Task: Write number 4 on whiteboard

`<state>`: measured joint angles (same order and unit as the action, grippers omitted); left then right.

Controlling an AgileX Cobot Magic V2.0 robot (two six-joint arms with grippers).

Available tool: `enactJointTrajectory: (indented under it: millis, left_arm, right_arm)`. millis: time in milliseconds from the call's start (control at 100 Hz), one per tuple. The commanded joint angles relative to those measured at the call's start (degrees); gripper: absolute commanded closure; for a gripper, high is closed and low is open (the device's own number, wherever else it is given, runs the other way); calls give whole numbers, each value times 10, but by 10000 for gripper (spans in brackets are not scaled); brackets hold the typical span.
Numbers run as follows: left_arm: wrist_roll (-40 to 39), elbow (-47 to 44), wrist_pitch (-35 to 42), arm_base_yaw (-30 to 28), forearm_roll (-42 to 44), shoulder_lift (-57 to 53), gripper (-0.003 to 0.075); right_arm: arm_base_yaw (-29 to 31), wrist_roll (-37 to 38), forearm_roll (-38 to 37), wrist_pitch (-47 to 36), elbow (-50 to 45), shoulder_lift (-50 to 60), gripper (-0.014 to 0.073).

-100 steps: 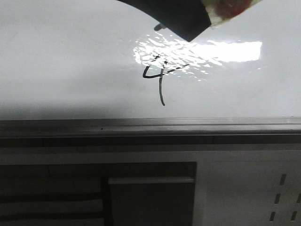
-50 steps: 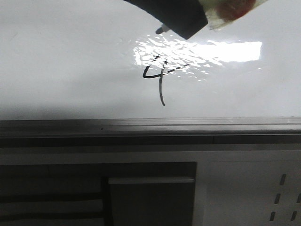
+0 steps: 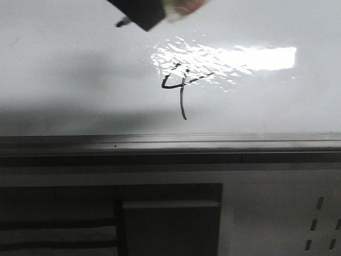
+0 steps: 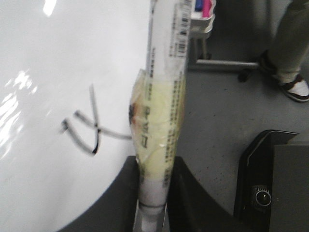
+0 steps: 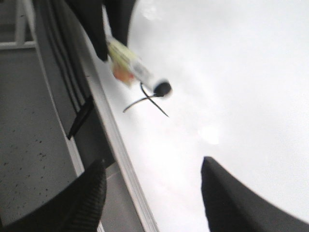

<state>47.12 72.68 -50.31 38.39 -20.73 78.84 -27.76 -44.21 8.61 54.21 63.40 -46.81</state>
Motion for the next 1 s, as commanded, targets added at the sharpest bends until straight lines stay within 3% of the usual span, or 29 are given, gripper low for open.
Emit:
enactJointTrajectory:
  millis: [0,110,270,380,560,990]
  left_arm:
    - [-110,8,12,-27,52,-51,741]
    - [-178,-36,35,-67,64,-120,741]
    - [-282,-157,127,-145,69,-236,741]
    - [-303,-254,207,-205,62,-292,741]
    - [-303,-366,311,-286,-23,-303,741]
    - [-302,-334,352,-308,-48,-175,741]
  right_arm:
    - [9,122,-67,-38,18,29,210]
    - [17,206,-123,-36,15,49,210]
    - [17,209,-130,-34,-1,54,210]
    - [17,209,-130,-40,-18,53,210]
    - [17,209,-129,-45,-41,53,210]
    - [17,209,-129,-74,-55,53,210]
